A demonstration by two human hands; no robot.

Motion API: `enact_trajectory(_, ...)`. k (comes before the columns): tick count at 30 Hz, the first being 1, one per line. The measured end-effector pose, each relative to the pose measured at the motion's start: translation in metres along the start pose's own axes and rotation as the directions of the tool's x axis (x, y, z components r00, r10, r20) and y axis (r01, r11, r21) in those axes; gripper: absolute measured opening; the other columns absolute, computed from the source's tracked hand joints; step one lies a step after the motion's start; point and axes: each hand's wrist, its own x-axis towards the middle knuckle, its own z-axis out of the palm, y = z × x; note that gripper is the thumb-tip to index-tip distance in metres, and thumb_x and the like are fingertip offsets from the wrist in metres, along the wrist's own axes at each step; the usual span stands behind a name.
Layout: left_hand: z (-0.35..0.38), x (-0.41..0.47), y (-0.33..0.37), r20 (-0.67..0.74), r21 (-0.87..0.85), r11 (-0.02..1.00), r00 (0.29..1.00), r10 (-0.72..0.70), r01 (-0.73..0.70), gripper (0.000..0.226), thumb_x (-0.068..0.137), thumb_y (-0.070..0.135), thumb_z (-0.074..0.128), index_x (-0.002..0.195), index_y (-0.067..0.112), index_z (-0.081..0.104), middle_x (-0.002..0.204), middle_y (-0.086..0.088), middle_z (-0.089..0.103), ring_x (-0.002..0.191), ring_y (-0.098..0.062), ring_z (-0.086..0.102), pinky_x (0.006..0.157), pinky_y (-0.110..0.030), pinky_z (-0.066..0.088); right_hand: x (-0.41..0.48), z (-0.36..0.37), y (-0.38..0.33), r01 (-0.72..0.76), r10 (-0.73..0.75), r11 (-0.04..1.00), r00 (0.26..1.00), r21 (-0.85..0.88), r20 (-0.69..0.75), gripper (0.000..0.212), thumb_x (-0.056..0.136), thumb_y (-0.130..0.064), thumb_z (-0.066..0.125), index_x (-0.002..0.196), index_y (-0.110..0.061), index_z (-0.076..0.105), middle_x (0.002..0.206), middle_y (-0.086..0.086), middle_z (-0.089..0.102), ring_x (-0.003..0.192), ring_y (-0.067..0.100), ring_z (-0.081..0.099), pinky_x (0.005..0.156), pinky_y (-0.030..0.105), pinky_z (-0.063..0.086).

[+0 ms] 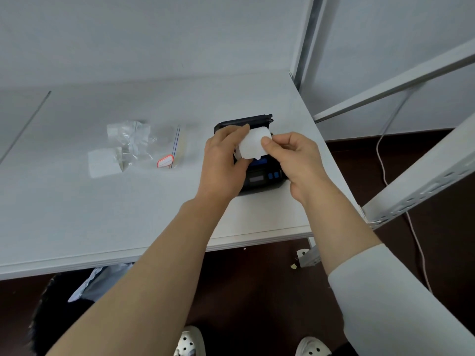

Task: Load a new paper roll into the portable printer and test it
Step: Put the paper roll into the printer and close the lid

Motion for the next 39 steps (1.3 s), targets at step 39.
enact_trajectory(39, -0.024, -0.027, -0.002, 0.019, 0.077, 0.981, 0.984, 0.178, -0.179, 0.054, 0.069, -0.007, 0.070, 0.119, 0.012, 0.062, 0.120, 0.001, 0.053, 0.115, -0.019, 0.049, 0.094, -0.004, 0.034, -0.032, -0.006, -0.006, 0.039, -0.041, 0.995, 0.999, -0.091, -0.018, 0.019, 0.076, -0.016, 0.074, 0.092, -0.009, 0.068, 0.075, -0.006, 0.063, 0.070, 0.002, 0.059, 0.066, 0.010, 0.048)
